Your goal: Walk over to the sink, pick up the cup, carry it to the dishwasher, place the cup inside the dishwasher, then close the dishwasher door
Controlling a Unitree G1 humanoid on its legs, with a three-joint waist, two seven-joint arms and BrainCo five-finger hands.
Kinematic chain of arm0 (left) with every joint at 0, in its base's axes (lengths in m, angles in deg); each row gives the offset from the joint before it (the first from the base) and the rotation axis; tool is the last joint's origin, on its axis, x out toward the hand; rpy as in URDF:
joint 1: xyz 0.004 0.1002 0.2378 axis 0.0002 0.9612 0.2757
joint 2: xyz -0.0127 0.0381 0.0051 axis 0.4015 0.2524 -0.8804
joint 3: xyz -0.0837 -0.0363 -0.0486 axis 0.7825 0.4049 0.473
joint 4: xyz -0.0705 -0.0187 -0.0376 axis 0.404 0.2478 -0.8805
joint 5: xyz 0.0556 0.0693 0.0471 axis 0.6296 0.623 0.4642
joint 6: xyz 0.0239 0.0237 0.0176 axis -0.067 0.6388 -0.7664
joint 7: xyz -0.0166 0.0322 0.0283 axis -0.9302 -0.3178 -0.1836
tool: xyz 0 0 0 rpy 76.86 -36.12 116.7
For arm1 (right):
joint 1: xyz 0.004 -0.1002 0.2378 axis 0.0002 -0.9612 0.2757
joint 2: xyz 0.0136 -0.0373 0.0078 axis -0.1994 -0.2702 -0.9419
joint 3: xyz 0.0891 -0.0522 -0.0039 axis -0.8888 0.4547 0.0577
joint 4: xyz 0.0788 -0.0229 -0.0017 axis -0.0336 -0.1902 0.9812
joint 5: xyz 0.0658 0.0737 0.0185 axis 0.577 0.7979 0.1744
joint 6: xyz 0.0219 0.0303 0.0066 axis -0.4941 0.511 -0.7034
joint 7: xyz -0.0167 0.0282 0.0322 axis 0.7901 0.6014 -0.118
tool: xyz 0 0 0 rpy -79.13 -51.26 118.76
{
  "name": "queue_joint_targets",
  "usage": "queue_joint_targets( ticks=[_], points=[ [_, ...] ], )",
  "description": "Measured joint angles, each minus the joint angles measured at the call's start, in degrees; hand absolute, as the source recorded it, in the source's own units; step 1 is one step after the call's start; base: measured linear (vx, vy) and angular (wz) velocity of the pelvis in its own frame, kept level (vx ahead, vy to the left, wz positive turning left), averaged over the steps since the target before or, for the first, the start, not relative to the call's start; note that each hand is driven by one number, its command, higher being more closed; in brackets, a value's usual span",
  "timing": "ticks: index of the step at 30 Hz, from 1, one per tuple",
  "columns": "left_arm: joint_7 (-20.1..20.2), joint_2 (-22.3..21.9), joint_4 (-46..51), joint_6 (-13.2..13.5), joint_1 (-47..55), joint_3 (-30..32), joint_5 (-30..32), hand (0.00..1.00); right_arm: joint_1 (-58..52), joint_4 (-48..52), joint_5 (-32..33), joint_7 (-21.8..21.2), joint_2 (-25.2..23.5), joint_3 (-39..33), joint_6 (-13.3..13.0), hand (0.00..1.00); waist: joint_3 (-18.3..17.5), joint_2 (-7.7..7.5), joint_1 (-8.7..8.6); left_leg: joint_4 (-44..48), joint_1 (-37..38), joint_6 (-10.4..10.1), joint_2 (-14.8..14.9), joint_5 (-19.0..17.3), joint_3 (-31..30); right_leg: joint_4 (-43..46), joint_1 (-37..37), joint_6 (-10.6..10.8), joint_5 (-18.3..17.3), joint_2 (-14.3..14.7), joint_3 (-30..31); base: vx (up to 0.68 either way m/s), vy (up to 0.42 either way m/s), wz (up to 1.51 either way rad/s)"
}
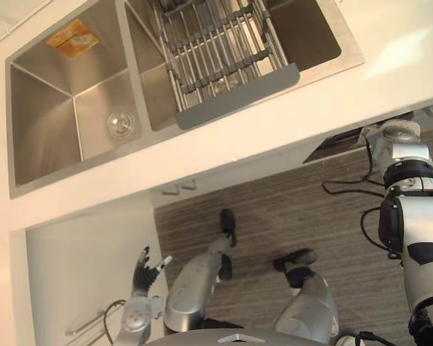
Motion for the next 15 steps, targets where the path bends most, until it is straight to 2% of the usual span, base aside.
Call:
queue_joint_targets(
  ticks=[3, 7, 9, 10, 12, 13, 15],
  points=[
    [1.8, 0.1, 0.0, -0.4, -0.1, 0.6, -2.5, 0.0, -0.7, 0.9, -0.4, -2.7, -0.1, 1.0, 0.3, 0.0, 0.1, -0.12, -0.17, 0.0, 0.6, -0.1, 1.1, -0.1, -0.1, -0.7, 0.6, -0.2, -0.3, 1.5, 0.0, 0.0, -0.118, -0.07],
    [3.8, 0.1, -0.1, -1.6, 0.1, 3.5, -6.9, 0.0, -13.8, 15.4, -0.4, -5.2, -1.9, -0.7, 0.0, 0.0, 1.1, -1.47, -0.9, 0.2, 4.1, -1.1, 2.6, -0.9, 0.1, -2.9, 4.6, -0.1, -0.4, 3.9, 0.1, -0.01, -0.109, -0.08],
    [4.4, 0.1, 0.1, -2.6, 0.2, 6.3, -8.5, 0.0, -24.5, 26.1, -0.2, -5.1, -5.4, -3.3, -0.8, 0.0, 1.1, -2.68, -2.0, 0.2, 5.3, -1.5, 3.4, -1.4, 0.6, -5.1, 6.1, 0.2, -0.2, 5.6, 0.1, -0.01, -0.104, -0.08],
    [4.8, 0.1, 0.1, -2.9, 0.3, 7.0, -9.1, 0.0, -27.6, 28.3, -0.1, -5.1, -6.7, -4.3, -1.1, 0.0, 1.0, -3.22, -2.28, 0.1, 5.4, -1.6, 3.5, -1.5, 0.7, -5.4, 6.2, 0.2, -0.1, 5.9, 0.2, 0.01, -0.089, -0.09],
    [6.1, 0.5, 0.0, -3.6, 1.2, 9.1, -11.6, 0.0, -39.7, 32.9, -0.4, -4.6, -14.0, -6.5, -1.4, 0.0, 0.3, -6.15, -3.77, 0.0, 5.9, -2.1, 4.0, -2.0, 0.9, -6.9, 7.0, 0.4, 0.2, 7.0, 0.2, 0.05, -0.069, -0.07],
    [6.7, 0.6, 0.0, -3.8, 1.4, 9.7, -12.2, 0.0, -42.7, 33.1, -0.4, -4.4, -15.9, -6.6, -1.4, 0.0, -0.1, -7.04, -4.08, 0.0, 6.0, -2.3, 4.0, -2.1, 0.9, -7.2, 7.1, 0.5, 0.3, 7.2, 0.2, 0.08, -0.071, -0.05],
    [8.4, 0.8, -0.3, -4.7, 2.0, 11.7, -14.0, 0.0, -53.1, 33.1, -1.3, -3.3, -22.8, -7.1, -1.3, 0.0, -1.8, -10.32, -4.92, 0.1, 6.8, -2.8, 4.3, -2.8, 0.9, -9.1, 8.4, 1.1, 1.3, 8.4, 0.3, 0.1, -0.07, -0.06]
  ],
)
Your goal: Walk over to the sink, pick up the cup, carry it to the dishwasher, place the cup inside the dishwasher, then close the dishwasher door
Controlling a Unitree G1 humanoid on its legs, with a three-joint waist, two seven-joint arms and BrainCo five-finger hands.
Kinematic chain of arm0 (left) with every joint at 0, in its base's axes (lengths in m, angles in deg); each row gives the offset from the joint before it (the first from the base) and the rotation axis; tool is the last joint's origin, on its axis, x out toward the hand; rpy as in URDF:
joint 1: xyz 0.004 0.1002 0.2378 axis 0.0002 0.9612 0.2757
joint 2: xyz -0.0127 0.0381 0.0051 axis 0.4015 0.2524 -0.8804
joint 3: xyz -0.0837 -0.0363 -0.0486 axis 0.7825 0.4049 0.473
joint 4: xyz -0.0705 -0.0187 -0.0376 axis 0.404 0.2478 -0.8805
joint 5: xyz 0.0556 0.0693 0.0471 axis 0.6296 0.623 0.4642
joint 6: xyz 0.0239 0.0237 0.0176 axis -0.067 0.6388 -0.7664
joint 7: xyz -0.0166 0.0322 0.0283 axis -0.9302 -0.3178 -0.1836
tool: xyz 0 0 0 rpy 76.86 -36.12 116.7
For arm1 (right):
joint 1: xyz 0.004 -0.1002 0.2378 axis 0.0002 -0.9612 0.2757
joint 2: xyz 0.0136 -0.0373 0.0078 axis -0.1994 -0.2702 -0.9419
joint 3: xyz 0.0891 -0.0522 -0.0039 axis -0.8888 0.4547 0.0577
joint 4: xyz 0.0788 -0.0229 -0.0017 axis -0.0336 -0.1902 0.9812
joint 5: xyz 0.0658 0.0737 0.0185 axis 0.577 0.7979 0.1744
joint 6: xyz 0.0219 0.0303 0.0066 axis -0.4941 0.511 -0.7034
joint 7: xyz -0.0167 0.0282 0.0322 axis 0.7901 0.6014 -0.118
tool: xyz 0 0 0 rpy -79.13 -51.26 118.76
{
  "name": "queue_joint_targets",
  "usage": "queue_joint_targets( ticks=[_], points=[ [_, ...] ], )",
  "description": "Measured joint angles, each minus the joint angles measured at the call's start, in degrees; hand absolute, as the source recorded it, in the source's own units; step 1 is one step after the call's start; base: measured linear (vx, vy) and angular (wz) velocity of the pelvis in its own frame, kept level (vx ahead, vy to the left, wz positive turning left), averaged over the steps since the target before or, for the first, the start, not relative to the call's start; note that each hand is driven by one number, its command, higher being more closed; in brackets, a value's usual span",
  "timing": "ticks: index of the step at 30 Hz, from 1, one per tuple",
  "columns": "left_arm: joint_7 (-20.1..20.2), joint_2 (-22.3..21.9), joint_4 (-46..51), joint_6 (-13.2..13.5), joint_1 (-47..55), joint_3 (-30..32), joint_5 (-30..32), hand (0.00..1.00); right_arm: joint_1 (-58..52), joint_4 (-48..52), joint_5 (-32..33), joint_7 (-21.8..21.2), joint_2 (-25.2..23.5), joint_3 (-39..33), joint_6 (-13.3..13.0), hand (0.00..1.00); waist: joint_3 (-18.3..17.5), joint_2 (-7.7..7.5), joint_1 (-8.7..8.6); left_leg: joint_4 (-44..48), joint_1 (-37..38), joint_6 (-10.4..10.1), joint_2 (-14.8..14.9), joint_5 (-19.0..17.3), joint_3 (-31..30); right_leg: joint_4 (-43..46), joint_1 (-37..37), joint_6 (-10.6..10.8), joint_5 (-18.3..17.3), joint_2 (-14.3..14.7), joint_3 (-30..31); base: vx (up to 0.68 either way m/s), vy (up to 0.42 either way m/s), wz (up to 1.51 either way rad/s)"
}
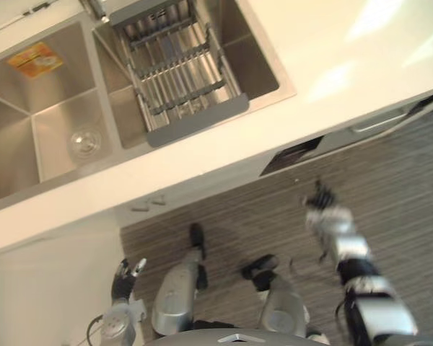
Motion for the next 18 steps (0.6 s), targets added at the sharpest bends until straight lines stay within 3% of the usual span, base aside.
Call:
queue_joint_targets(
  ticks=[2, 4, 6, 8, 9, 10, 11, 12, 13, 15, 17, 18],
  points=[
    [0.8, 0.5, -0.1, -0.1, 0.0, 0.2, -1.1, 0.0, -4.4, -1.2, -0.7, 0.1, -3.5, -1.5, -0.3, 0.0, -1.2, -1.99, -0.37, 0.0, 0.7, -0.2, 0.0, -0.6, 0.1, -1.7, 0.9, 0.3, 0.8, 0.7, 0.1, 0.08, -0.041, -0.09],
    [2.2, 1.0, -0.9, -0.5, 0.0, 1.2, -1.7, 0.0, -8.4, -8.6, -1.0, 1.1, -7.3, -4.3, -3.5, 0.0, -4.1, -5.07, -0.6, -0.1, 1.5, -0.3, -0.3, -1.9, 0.1, -3.0, 2.0, 0.9, 1.5, 0.9, 0.1, 0.07, -0.011, -0.03],
    [3.4, 1.4, -2.2, -0.7, -0.1, 2.3, -1.7, 0.0, -10.5, -14.7, -1.3, 1.2, -8.9, -6.3, -7.1, 0.0, -5.4, -6.55, -0.81, -0.5, 2.7, 0.1, -0.9, -3.8, -0.2, -1.3, 3.2, 1.0, 1.6, -0.4, 0.1, 0.04, 0.033, 0.16],
    [4.1, 1.1, -3.8, -1.5, 0.1, 2.1, -1.6, 0.0, -12.6, -20.3, -1.3, 1.1, -9.4, -8.6, -9.1, 0.0, -6.4, -5.87, -1.24, -0.5, 4.7, 0.7, -0.8, -5.4, -1.1, 5.7, 3.7, -0.1, 3.7, -2.8, 2.9, 0.02, 0.092, 0.36],
    [4.2, 1.1, -4.5, -1.7, 0.1, 2.1, -1.3, 0.0, -13.5, -21.1, -1.3, 0.7, -9.5, -9.3, -9.2, 0.0, -6.7, -5.4, -1.48, -0.5, 5.3, 0.8, -0.7, -5.5, -1.7, 8.5, 3.4, -1.7, 4.7, -3.6, 4.3, 0.09, 0.155, 0.6],
    [4.4, 1.6, -5.8, -2.4, 0.5, 2.1, 0.0, 0.0, -14.9, -22.2, -1.1, 0.2, -10.4, -12.7, -9.5, 0.0, -7.0, -5.2, -2.32, -0.5, 7.3, 1.4, -1.0, -5.9, -3.1, 15.1, 2.2, -4.3, 7.3, -5.0, 11.0, 0.11, 0.158, 0.6],
    [4.4, 1.5, -6.5, -2.7, 0.6, 1.9, 0.6, 0.0, -15.3, -22.4, -1.2, 0.1, -10.9, -14.1, -9.8, 0.0, -7.2, -5.08, -2.6, -0.3, 8.3, 1.6, -1.1, -5.9, -4.2, 16.6, 1.2, -3.0, 6.5, -4.8, 14.8, 0.15, 0.113, 0.85],
    [4.4, 2.4, -7.6, -3.4, 0.1, 1.7, 1.3, 0.0, -16.1, -22.5, -1.2, -0.8, -12.3, -15.9, -9.9, 0.0, -7.9, -5.22, -3.22, 0.2, 8.3, 2.1, -1.0, -6.0, -7.5, 16.5, 0.6, 0.3, 1.1, -1.5, 21.4, 0.14, 0.03, 0.98],
    [4.4, 2.7, -8.5, -3.7, -1.0, 1.7, 2.2, 0.0, -16.7, -22.7, -1.2, -0.8, -13.4, -17.2, -9.8, 0.0, -8.2, -5.51, -3.98, 0.2, 8.4, 2.2, -1.0, -6.0, -10.8, 14.3, 0.4, 1.4, -3.5, 3.1, 26.3, 0.12, -0.011, 1.14],
    [4.6, 2.1, -10.2, -4.8, -3.5, 1.5, 3.9, 0.0, -18.3, -22.9, -0.9, -0.8, -14.5, -17.7, -9.5, 0.0, -8.2, -5.56, -5.27, 0.1, 8.4, 2.2, -1.7, -6.0, -15.7, 8.5, 0.3, 1.2, -6.7, 9.6, 32.1, 0.03, -0.071, 1.26],
    [5.3, 0.6, -11.3, -5.8, -5.3, 2.5, 4.8, 0.0, -20.0, -22.8, 0.1, -0.8, -15.8, -20.0, -9.0, 0.0, -8.5, -6.1, -5.9, -0.1, 8.8, 2.3, -3.4, -6.0, -18.4, 4.5, -0.7, 0.7, -7.1, 11.3, 36.9, 0.01, -0.132, 1.26],
    [5.8, -0.7, -11.2, -6.1, -5.4, 4.7, 5.3, 0.0, -21.3, -22.6, 0.8, -0.8, -17.2, -21.0, -8.8, 0.0, -9.0, -7.43, -5.92, -0.4, 8.9, 2.3, -5.1, -6.3, -18.2, 0.5, -0.6, 1.2, -7.4, 10.9, 41.0, -0.01, -0.108, 0.89]
  ],
)
